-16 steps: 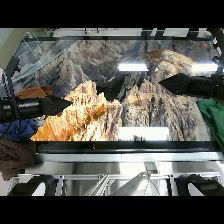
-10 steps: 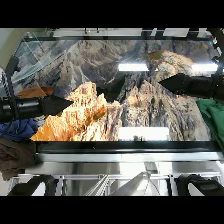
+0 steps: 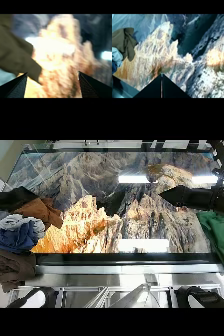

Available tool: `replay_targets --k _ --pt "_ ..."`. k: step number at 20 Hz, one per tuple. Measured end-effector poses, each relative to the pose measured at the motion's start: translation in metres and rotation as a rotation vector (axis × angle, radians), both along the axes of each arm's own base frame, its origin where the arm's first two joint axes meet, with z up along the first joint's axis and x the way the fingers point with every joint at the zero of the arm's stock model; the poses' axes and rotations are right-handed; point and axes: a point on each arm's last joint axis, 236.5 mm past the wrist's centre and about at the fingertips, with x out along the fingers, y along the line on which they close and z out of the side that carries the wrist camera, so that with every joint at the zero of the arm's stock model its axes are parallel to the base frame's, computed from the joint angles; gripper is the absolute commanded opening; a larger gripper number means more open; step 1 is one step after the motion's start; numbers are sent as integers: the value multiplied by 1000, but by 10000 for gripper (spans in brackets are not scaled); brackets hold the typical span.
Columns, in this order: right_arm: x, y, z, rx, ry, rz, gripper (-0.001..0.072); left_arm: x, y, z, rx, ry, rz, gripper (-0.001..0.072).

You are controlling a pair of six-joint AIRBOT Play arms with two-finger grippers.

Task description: Fold the shirts.

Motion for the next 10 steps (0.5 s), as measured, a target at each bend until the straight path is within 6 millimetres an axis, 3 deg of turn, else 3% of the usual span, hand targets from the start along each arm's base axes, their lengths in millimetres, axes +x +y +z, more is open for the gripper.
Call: replay_targets --k 3,5,7,10 --pt "5 -1 5 16 -17 -17 22 20 59 -35 35 92 77 720" --pt "6 -1 6 20 -22 -23 22 29 80 -59 53 159 82 720" --pt "7 -1 7 26 -24 -27 22 36 91 -81 76 231 60 720" --pt "8 -1 8 28 -27 -32 22 52 89 -112 100 313 8 720"
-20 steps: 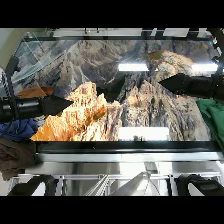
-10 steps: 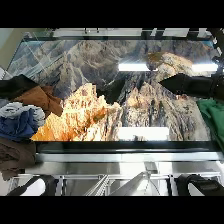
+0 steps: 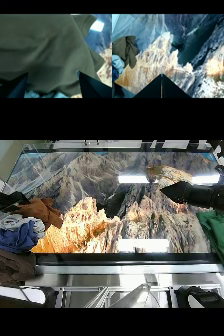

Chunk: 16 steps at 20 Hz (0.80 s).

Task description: Fold the shirts.

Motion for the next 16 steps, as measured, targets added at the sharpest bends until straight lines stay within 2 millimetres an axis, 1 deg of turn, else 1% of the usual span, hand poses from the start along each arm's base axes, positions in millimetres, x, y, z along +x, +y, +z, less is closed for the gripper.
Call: replay_targets --k 2,4,5,6,7,9,10,11,12,13,14,15,16 --pt "0 0 0 1 0 0 22 7 -8 -23 -6 62 -30 720" --pt "0 0 1 3 0 0 22 9 -16 -46 -5 142 -60 720" --pt "0 0 1 4 -1 0 22 6 -19 -58 4 194 -82 640" --pt "0 0 1 3 -1 0 22 2 -21 -67 18 241 -101 370" --pt "0 0 1 4 -1 -1 22 0 -23 -73 39 283 -115 2" --pt "0 0 1 4 -1 0 22 -1 -30 -79 65 334 -143 19" --pt "0 0 1 4 -1 -1 22 2 -35 -77 73 340 -155 20" --pt "0 0 1 4 -2 -2 22 8 -42 -73 76 327 -169 20" --pt "1 0 1 4 -2 -2 22 21 -58 -66 47 283 -186 20" --pt "1 0 1 4 -3 -2 22 38 -84 -54 -9 211 -216 20" --pt "1 0 1 4 -3 -2 23 52 -115 -34 -74 138 -264 20" --pt "1 0 1 4 -3 -3 23 60 -147 -14 -146 80 -318 21" --pt "1 0 1 4 -3 -2 23 64 -185 6 -222 25 -387 21"
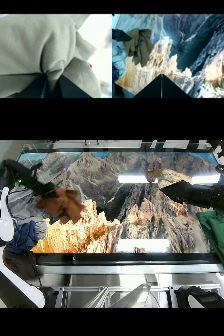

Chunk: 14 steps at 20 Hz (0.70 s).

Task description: Fold the shirts.

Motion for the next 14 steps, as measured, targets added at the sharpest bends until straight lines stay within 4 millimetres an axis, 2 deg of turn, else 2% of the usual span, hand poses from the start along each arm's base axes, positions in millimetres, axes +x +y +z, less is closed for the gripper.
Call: replay_targets --k 2,3,5,6,7,8,9,10,12,14 --pt "0 0 0 0 0 -1 23 -8 -84 45 -177 -74 -163 22" --pt "0 -1 0 -1 -1 -2 23 -20 -125 68 -252 -99 -254 23" --pt "2 -4 0 -3 -2 -13 23 -54 -186 93 -327 -109 -423 29" --pt "4 -7 -1 -3 -1 -22 23 -72 -214 102 -359 -109 -496 81" --pt "6 -12 -1 -3 0 -34 34 -90 -237 108 -385 -102 -561 339" --pt "8 -16 -2 -3 2 -45 151 -109 -257 112 -410 -86 -621 577" --pt "10 -20 -3 -3 6 -55 394 -125 -273 110 -417 -69 -667 707" --pt "9 -22 -4 -5 13 -58 454 -136 -285 105 -411 -50 -696 706" --pt "7 -26 -9 0 47 -60 455 -152 -298 101 -402 -22 -729 700" --pt "1 -34 -19 -17 96 -59 456 -156 -293 96 -377 25 -706 697"
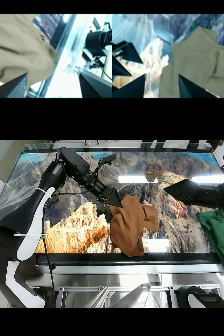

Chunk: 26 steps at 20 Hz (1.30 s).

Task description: Fold the shirts.

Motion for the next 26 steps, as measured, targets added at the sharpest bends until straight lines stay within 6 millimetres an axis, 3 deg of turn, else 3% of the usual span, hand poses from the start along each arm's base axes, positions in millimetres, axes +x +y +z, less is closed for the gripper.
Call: replay_targets --k 2,5,9,11,14,15,16,18,19,20,21,22,23,26 --pt "-9 -15 -18 -42 78 -4 464 -3 16 -4 39 54 38 697" --pt "-23 -46 -63 -111 237 -33 464 -21 51 -25 107 186 117 698" --pt "-28 -67 -136 -116 453 -33 463 -59 73 -76 167 343 252 698" --pt "-21 -56 -165 -45 520 7 461 -81 70 -99 165 399 275 697" --pt "-6 -21 -196 115 572 77 459 -103 54 -124 159 436 290 697" --pt "-1 -7 -206 162 589 95 444 -110 48 -131 164 444 288 697" --pt "2 5 -217 195 606 109 344 -114 42 -138 170 446 284 697" --pt "6 30 -234 242 633 144 342 -119 29 -148 177 436 270 695" --pt "7 42 -241 258 642 163 341 -118 22 -151 178 425 263 599" --pt "9 53 -245 271 645 177 298 -116 15 -152 175 413 255 407" --pt "11 62 -247 279 643 187 154 -113 7 -154 172 397 243 199" --pt "14 68 -248 285 637 195 66 -109 0 -155 168 385 233 9" --pt "18 73 -246 292 627 203 22 -104 -7 -154 160 373 224 14" --pt "27 80 -230 306 573 236 22 -92 -21 -145 133 336 190 18"
